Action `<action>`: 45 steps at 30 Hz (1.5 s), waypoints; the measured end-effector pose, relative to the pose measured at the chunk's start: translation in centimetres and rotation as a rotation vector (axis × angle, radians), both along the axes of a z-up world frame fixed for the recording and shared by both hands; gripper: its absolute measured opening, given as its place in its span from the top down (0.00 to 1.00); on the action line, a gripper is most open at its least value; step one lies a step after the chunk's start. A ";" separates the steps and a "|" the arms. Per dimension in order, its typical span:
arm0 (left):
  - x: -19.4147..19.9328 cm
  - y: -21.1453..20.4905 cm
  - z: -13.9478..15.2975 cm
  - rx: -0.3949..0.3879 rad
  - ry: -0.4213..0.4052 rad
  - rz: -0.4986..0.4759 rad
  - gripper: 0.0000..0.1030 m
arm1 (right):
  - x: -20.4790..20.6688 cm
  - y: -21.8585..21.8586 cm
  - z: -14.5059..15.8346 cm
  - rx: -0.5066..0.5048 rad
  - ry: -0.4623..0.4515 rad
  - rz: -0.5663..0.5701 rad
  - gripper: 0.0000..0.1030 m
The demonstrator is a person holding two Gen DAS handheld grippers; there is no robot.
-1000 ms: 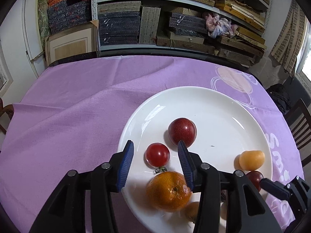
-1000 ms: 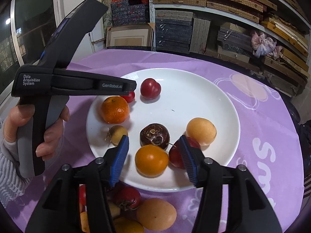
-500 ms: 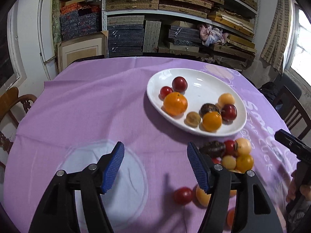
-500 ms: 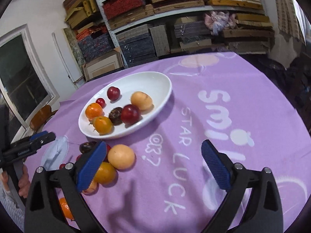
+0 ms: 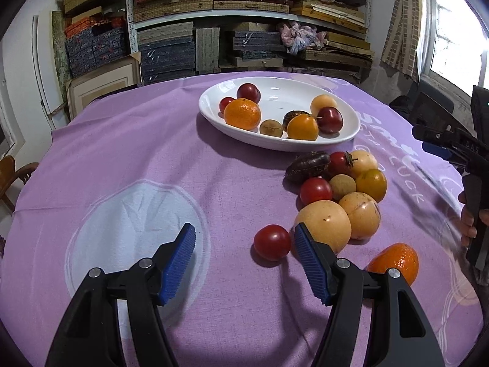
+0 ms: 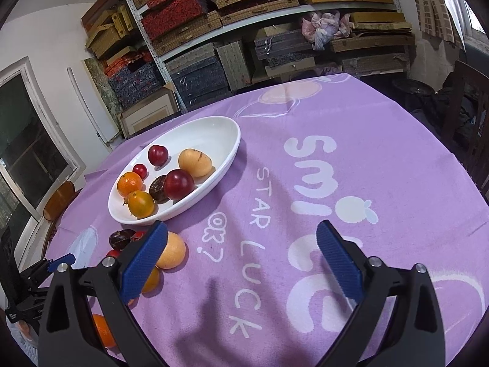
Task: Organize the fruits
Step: 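Place the cherry tomato and orange tomato in the white dish, opening both tools, then approach the red tomato with the left tool while the right tool approaches the tangerine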
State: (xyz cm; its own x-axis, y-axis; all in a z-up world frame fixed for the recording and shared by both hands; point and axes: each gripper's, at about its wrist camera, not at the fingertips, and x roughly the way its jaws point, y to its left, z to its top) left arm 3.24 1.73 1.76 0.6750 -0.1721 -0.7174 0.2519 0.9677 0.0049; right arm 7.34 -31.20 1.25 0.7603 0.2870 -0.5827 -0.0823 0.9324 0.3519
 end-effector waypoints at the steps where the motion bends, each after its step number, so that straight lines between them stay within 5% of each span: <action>1: 0.2 -0.2 -0.2 0.013 0.002 0.000 0.34 | 0.0 0.1 0.0 -0.001 -0.001 0.003 0.07; 10: 1.6 0.4 -1.5 0.044 0.063 0.055 0.33 | 0.1 0.4 0.1 -0.006 -0.005 0.006 0.07; 15: 2.0 2.6 -1.5 -0.010 0.074 0.117 0.38 | 0.1 0.4 0.1 -0.007 -0.006 0.009 0.07; 19: 1.9 2.7 -1.5 -0.021 0.085 0.098 0.48 | 0.1 0.6 0.1 -0.005 -0.008 0.014 0.07; 28: 0.1 1.2 -1.8 0.033 0.086 0.036 0.48 | 0.1 0.5 0.2 -0.003 -0.008 0.015 0.07; 45: 0.2 1.9 -1.7 -0.007 0.089 0.057 0.54 | -0.1 1.8 0.1 -0.022 -0.003 0.052 0.07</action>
State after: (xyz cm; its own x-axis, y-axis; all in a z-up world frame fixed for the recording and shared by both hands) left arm 3.43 3.64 0.05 0.6173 -0.1399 -0.7741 0.1952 0.9805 -0.0216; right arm 7.21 -29.44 1.39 0.7465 0.3136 -0.5869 -0.1324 0.9344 0.3308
